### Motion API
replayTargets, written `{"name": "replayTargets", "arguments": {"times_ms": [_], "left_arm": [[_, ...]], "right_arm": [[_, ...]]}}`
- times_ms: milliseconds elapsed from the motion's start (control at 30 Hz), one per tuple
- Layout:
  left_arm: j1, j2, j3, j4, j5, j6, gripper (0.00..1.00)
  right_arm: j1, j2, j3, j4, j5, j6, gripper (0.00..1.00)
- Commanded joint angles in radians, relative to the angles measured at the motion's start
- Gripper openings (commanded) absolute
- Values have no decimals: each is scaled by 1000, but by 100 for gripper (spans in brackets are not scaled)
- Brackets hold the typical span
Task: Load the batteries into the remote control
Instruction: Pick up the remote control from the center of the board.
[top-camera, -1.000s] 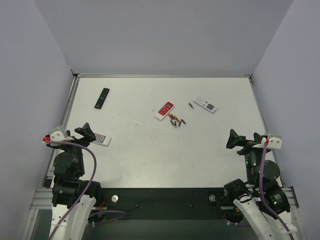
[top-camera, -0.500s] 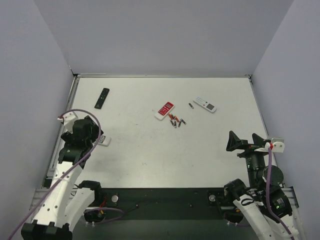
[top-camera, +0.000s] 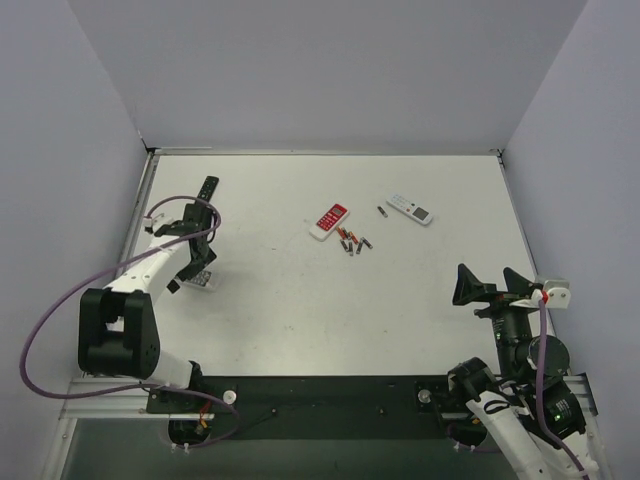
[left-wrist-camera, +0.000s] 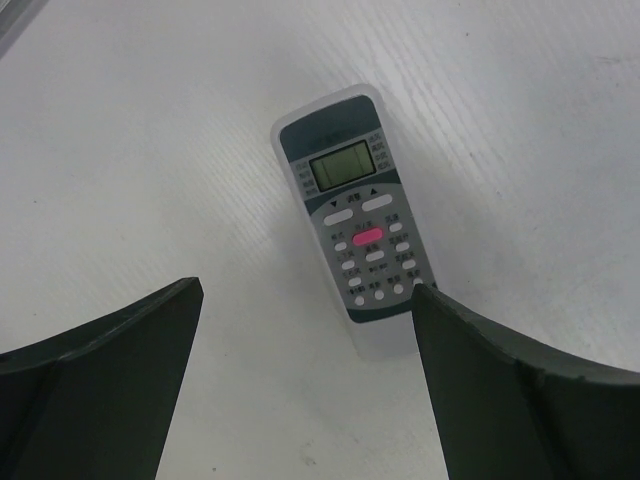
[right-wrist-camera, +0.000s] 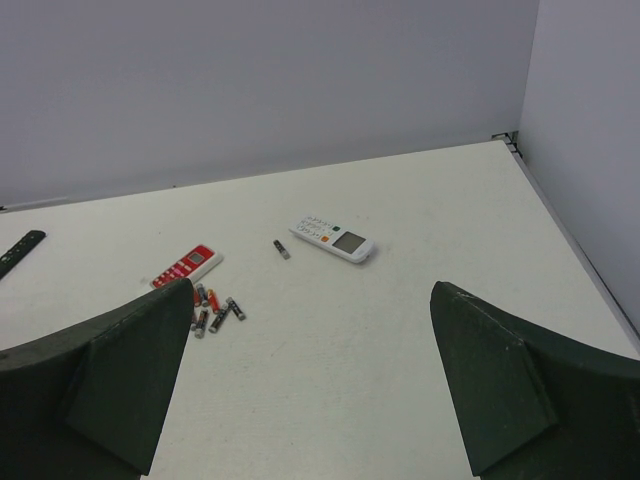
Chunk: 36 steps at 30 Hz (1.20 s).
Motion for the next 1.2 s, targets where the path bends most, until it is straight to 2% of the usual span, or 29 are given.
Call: {"name": "replayTargets", "arguments": {"times_ms": [0, 400, 700, 733, 833, 867, 933, 1000, 1167], "left_arm": [[6, 85, 91, -45, -37, -52, 98], [57, 262, 175, -17, 22, -157, 97], [71, 331, 141, 1, 54, -201, 96], [71, 334, 134, 1, 55, -210, 91], [71, 323, 117, 6, 71, -221, 83], [71, 317, 105, 15, 71, -221, 77], [71, 299, 94, 20, 72, -215, 69], [71, 283, 81, 24, 74, -207, 56], [71, 202, 37, 75, 110, -174, 36]], "right_arm": [[10, -9, -8, 26, 11, -6, 100], [13, -45, -9, 24, 8, -9, 100], [15, -58, -11, 23, 14, -8, 100], [15, -58, -11, 23, 16, -9, 100], [13, -56, -9, 20, 16, -5, 100], [15, -55, -8, 19, 16, -3, 100], [13, -50, -4, 16, 14, -1, 100], [15, -45, -1, 12, 11, 5, 100], [13, 10, 35, -22, 4, 46, 100]]}}
